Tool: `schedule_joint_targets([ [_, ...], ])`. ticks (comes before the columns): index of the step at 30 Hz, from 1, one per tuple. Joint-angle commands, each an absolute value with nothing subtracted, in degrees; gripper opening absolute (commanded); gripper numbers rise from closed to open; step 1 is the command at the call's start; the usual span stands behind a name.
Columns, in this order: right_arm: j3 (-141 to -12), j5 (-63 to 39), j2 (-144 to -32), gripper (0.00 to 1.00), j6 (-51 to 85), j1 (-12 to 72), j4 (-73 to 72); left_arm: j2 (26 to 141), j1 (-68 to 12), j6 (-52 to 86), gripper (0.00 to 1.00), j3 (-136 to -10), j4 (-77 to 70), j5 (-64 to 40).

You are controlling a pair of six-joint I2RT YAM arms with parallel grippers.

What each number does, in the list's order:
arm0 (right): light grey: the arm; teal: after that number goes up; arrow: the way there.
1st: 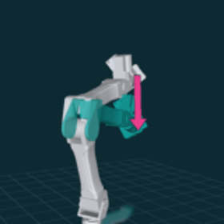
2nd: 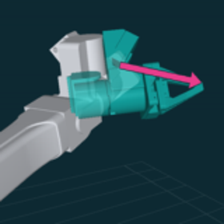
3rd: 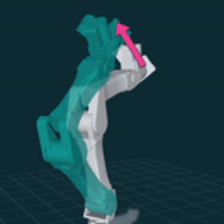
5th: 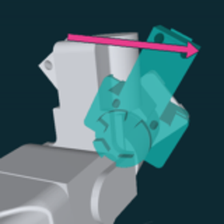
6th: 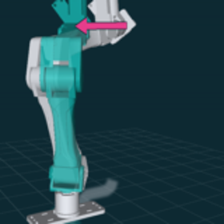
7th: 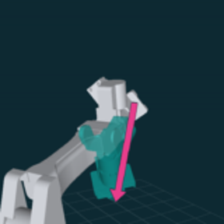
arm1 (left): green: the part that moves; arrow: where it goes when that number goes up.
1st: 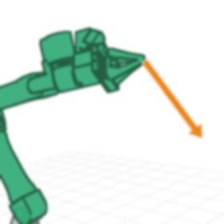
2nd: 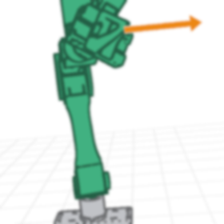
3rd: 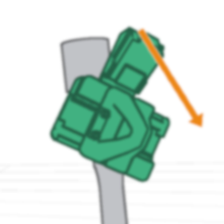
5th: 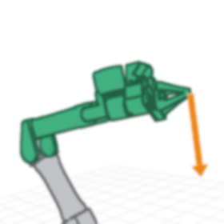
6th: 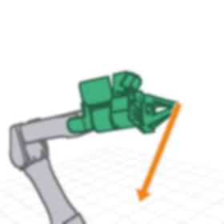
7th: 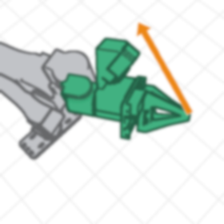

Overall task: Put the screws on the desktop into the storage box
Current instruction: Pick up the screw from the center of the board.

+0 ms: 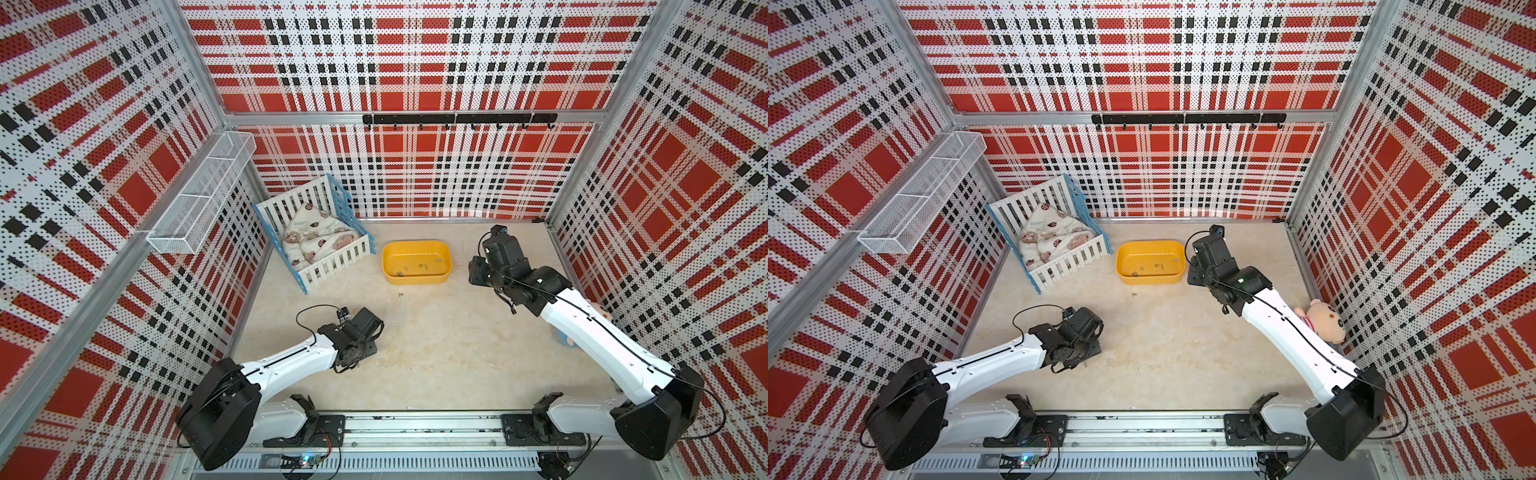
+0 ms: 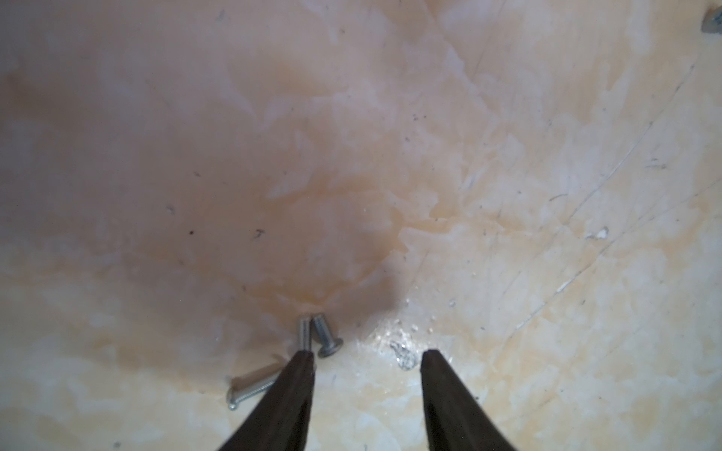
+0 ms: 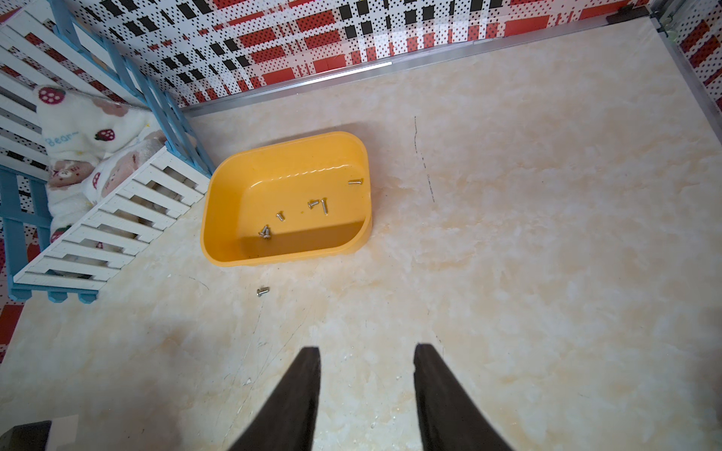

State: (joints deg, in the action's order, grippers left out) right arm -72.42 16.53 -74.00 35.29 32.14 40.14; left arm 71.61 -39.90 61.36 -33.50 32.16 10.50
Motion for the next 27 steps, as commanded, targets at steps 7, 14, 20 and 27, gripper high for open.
schedule_joint_targets([
  [7, -71.89, 16.17, -73.52, 0.45, 35.33, 32.56, 39.9, 73.73, -40.69, 61.0, 0.51, -33.25, 31.37, 10.24],
  [14, -71.61, 16.04, -73.74, 0.45, 35.3, 32.52, 39.73, 75.57, -40.87, 60.64, 0.51, -33.04, 29.68, 9.84],
  [20, -71.27, 16.07, -73.66, 0.45, 35.18, 32.58, 39.64, 76.79, -41.39, 60.36, 0.48, -33.73, 29.27, 10.0],
  [27, -70.76, 16.12, -73.39, 0.45, 35.22, 32.52, 39.42, 78.04, -41.42, 59.47, 0.48, -35.43, 29.39, 11.08],
])
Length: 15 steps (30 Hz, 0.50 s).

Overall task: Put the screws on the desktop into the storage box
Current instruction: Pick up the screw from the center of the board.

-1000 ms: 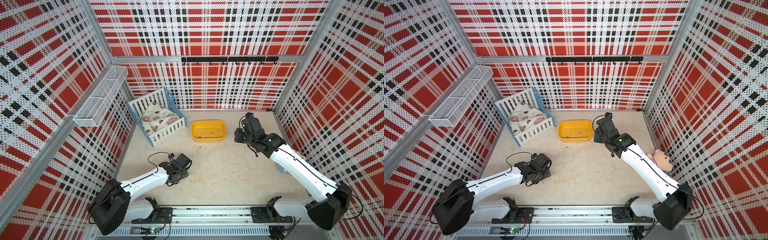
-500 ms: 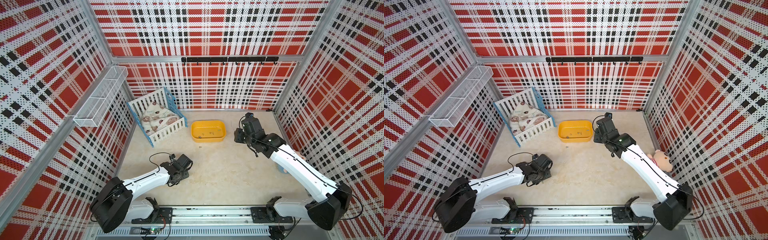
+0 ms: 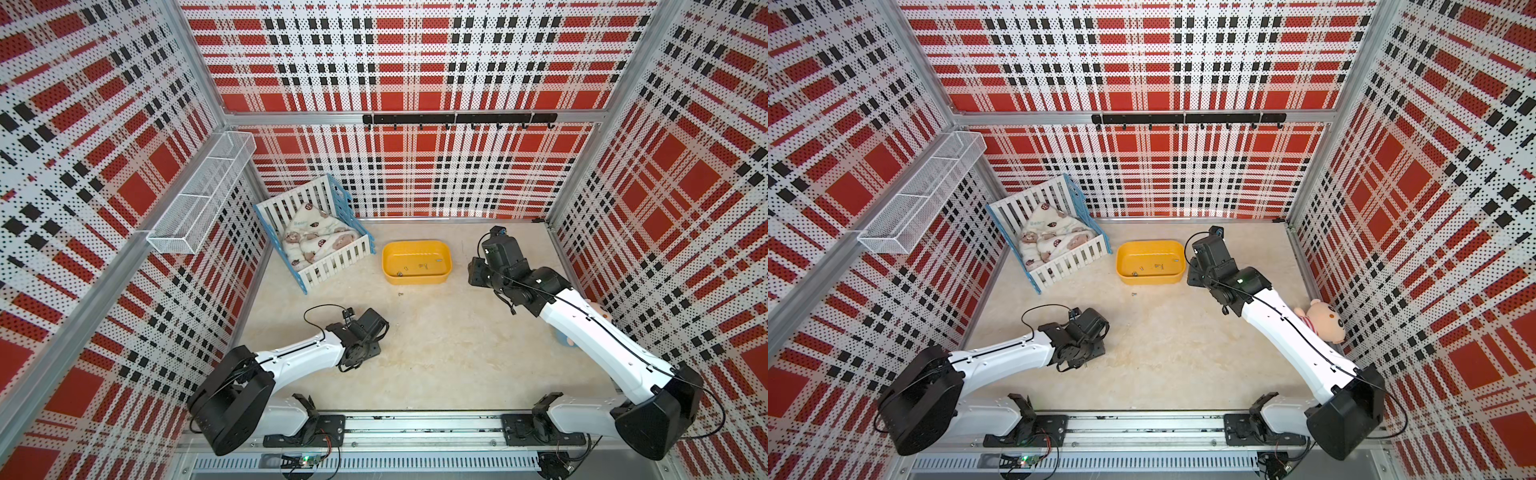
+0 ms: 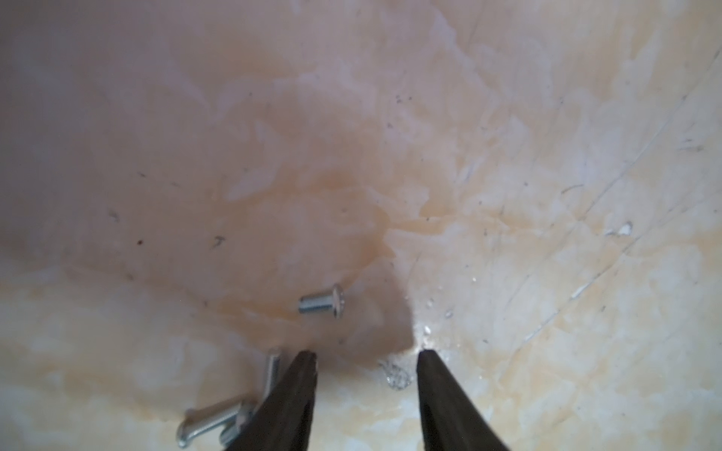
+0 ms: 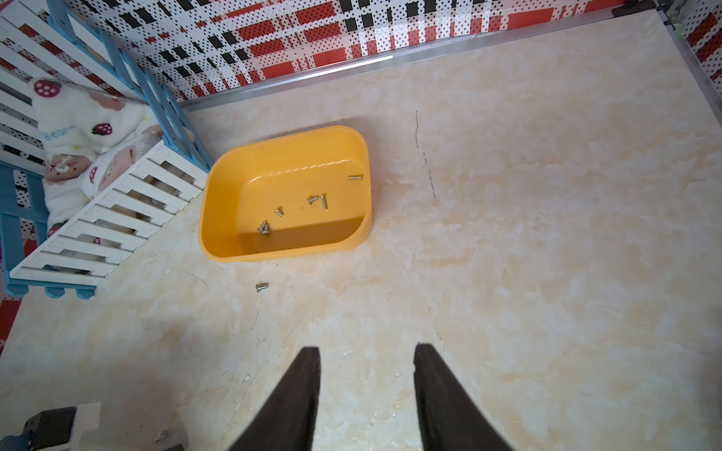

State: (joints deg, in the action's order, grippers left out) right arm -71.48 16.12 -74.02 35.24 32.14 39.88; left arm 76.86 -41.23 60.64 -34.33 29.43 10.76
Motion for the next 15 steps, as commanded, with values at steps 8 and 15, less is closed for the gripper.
schedule_joint_targets([
  [8, -70.53, 16.4, -72.48, 0.45, 35.19, 32.52, 39.82, 80.6, -40.25, 54.5, 0.47, -41.12, 35.28, 13.62],
  [15, -70.17, 16.32, -72.58, 0.45, 35.23, 32.52, 39.65, 76.71, -39.47, 51.73, 0.45, -46.91, 43.45, 16.95],
])
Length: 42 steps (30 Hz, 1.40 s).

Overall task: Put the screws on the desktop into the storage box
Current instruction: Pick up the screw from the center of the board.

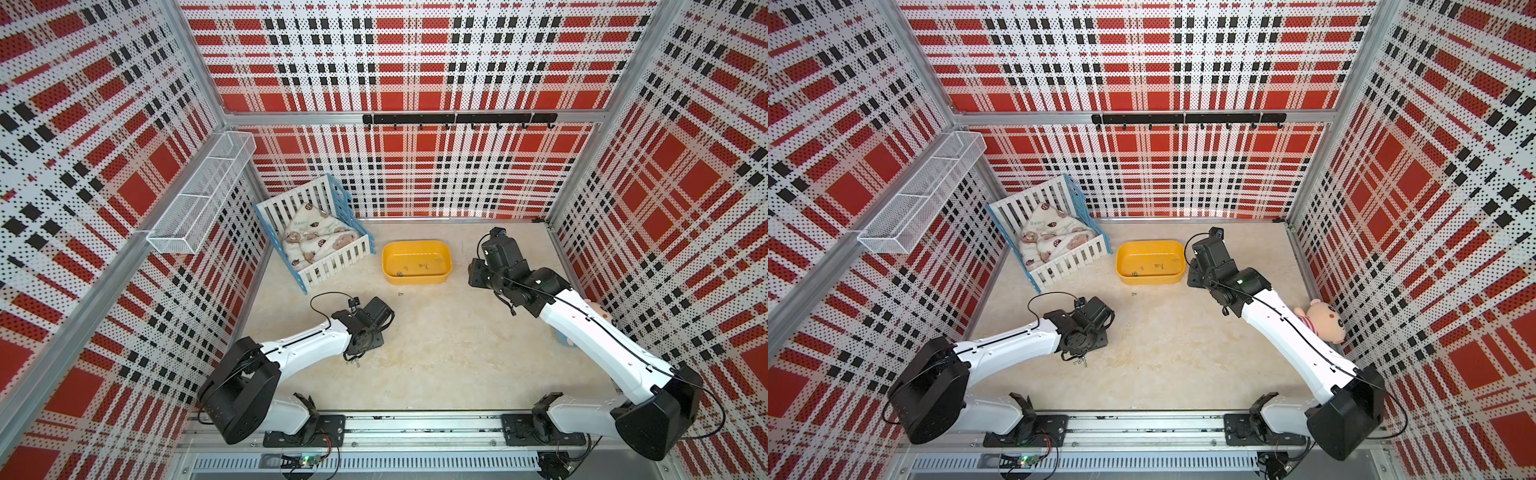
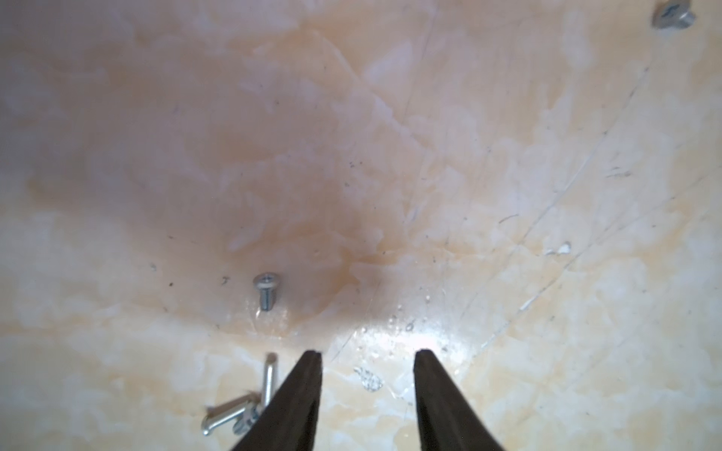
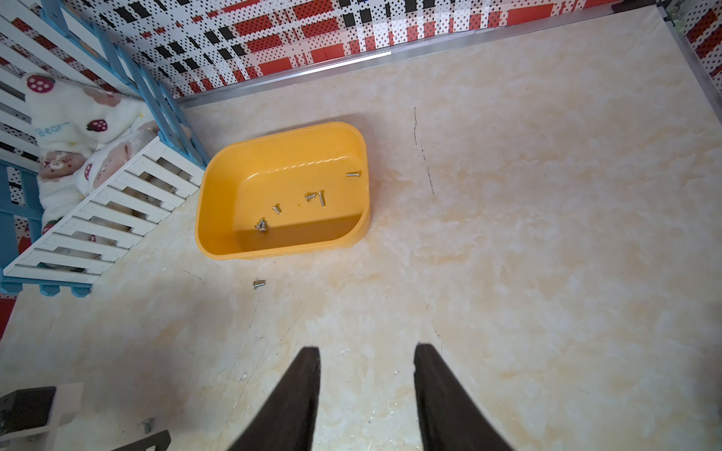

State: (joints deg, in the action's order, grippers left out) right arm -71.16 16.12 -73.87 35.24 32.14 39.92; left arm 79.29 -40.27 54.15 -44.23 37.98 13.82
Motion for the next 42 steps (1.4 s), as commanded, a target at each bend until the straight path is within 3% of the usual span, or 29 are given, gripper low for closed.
schedule_joint_targets([
  [1, -70.26, 16.31, -72.6, 0.45, 35.25, 32.52, 39.64, 76.37, -38.91, 51.09, 0.45, -47.34, 44.67, 17.6],
  [11, -70.14, 15.55, -73.25, 0.45, 35.33, 32.53, 39.29, 73.34, -32.37, 48.65, 0.45, -39.25, 45.35, 17.7],
  [35, -69.3, 15.83, -72.94, 0.45, 35.16, 32.52, 39.09, 82.48, -32.05, 48.26, 0.46, -38.67, 37.62, 15.56],
  [42, -69.4, 15.95, -73.12, 0.45, 34.96, 32.52, 39.12, 83.94, -31.73, 47.46, 0.37, -38.67, 36.59, 15.12],
])
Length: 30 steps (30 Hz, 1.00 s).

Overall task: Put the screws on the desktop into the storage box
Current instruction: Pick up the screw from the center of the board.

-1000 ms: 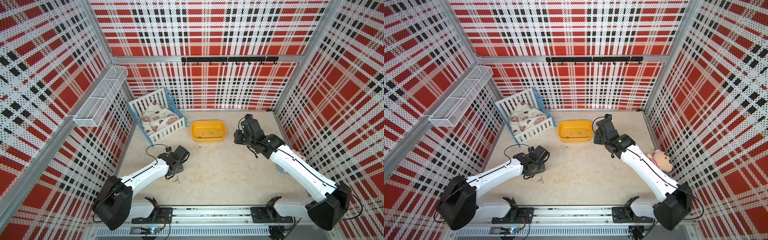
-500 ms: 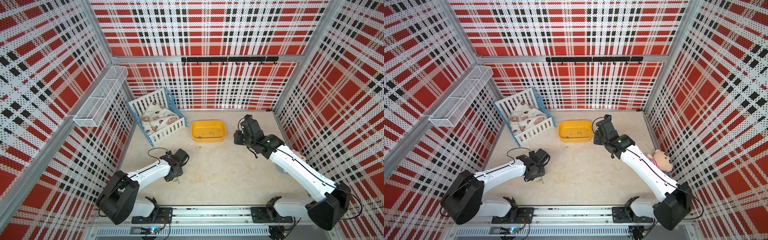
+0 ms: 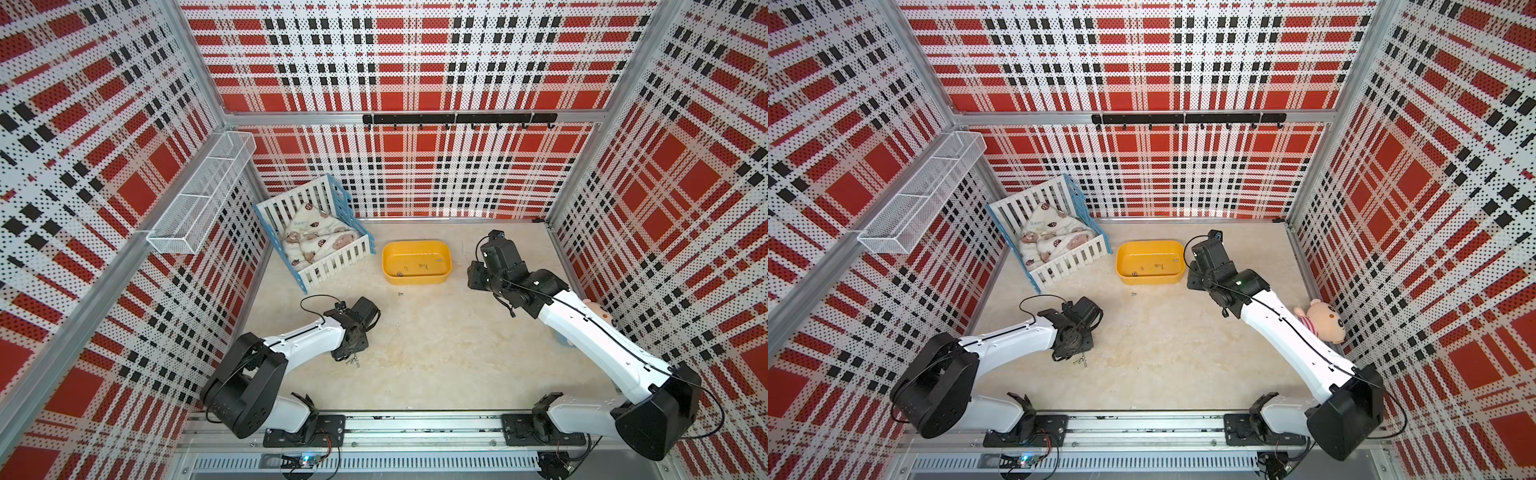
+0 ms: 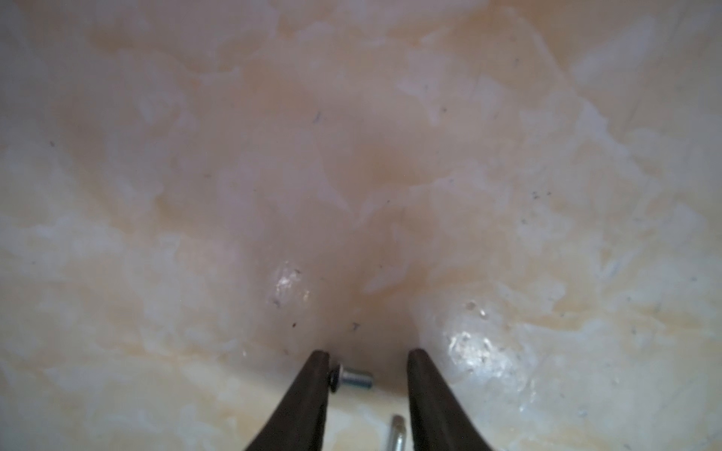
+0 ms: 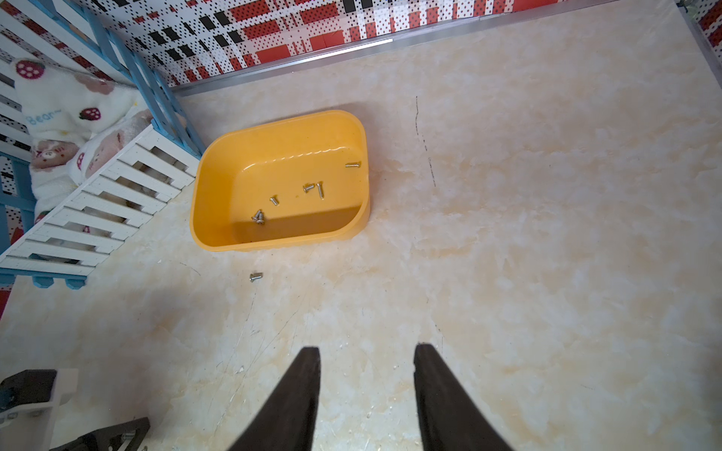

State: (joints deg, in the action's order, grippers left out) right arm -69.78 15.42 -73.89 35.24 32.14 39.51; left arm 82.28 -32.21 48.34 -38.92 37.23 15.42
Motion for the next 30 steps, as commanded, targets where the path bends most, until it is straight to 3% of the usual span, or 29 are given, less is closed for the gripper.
schedule_joint_targets([
  [1, -69.43, 15.83, -73.19, 0.45, 34.91, 32.52, 39.12, 83.94, -31.79, 47.46, 0.35, -38.67, 36.62, 15.12],
  [20, -69.08, 15.49, -73.39, 0.45, 35.23, 32.59, 38.94, 84.9, -31.37, 46.07, 0.18, -39.2, 35.92, 15.47],
  [30, -68.99, 15.64, -73.3, 0.44, 35.09, 32.55, 39.14, 84.78, -31.22, 45.46, 0.04, -41.04, 36.43, 15.77],
])
